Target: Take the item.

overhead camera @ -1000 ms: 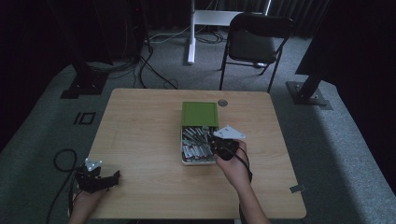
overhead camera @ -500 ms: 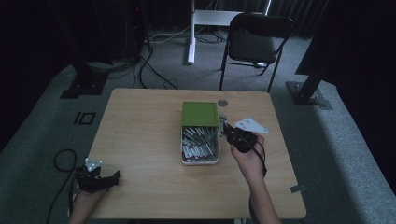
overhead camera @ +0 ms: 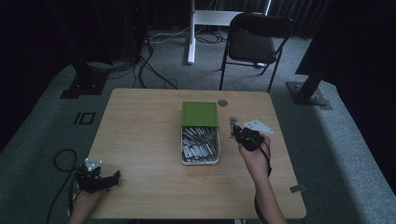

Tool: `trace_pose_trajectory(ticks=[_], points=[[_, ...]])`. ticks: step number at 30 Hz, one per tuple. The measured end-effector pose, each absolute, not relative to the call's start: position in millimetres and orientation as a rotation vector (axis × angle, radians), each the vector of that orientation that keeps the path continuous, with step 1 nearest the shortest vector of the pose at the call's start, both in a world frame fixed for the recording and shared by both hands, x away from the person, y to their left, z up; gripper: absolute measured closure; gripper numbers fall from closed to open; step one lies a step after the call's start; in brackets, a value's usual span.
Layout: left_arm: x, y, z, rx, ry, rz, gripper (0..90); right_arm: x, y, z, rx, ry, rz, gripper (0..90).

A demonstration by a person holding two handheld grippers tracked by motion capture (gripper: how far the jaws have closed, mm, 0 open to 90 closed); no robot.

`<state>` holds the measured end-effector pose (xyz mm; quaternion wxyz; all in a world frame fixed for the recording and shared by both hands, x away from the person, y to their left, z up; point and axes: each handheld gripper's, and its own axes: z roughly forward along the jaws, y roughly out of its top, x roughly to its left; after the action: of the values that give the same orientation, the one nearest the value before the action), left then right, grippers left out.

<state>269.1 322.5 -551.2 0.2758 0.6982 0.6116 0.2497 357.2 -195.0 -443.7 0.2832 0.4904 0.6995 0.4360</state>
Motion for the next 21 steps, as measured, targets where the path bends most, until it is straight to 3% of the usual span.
trace_pose_trajectory(ticks=[11,21], points=[[269,323,-551,1.876,1.643,0.671,1.5,387,-195,-494,1.377,1.918,1.189,88.8],[269,323,-551,1.876,1.643,0.671,1.4,406,-193,-517,1.446,1.973,1.168,88.8]])
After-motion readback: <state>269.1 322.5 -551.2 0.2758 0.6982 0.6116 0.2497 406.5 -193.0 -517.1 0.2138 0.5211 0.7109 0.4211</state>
